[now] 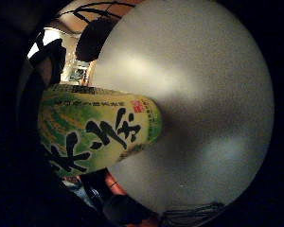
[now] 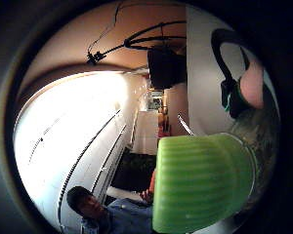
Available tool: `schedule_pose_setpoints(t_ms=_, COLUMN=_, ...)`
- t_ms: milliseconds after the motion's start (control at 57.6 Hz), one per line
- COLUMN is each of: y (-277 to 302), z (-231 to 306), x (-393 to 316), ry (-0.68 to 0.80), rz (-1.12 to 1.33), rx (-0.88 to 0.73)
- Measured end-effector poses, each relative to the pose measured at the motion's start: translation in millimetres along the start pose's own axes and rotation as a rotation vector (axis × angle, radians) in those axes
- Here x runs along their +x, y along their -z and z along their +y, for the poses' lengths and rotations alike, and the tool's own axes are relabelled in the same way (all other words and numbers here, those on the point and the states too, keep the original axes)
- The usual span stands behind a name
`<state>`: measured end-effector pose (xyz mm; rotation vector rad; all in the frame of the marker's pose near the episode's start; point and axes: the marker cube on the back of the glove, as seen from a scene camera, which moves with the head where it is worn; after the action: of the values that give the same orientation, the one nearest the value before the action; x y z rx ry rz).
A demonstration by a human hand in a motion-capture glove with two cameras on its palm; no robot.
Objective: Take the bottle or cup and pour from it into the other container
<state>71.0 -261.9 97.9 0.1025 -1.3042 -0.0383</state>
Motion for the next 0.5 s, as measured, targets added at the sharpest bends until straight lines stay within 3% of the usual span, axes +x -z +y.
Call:
schedule_pose_setpoints(t_ms=208, y=-2.3, z=0.6, x=-6.3, ry=-0.066, rz=0.043, rx=0.013)
schedule_pose_setpoints(t_ms=503, y=9.9, z=41.8, x=-72.4, ry=-0.092, rz=0.44, rx=-0.074)
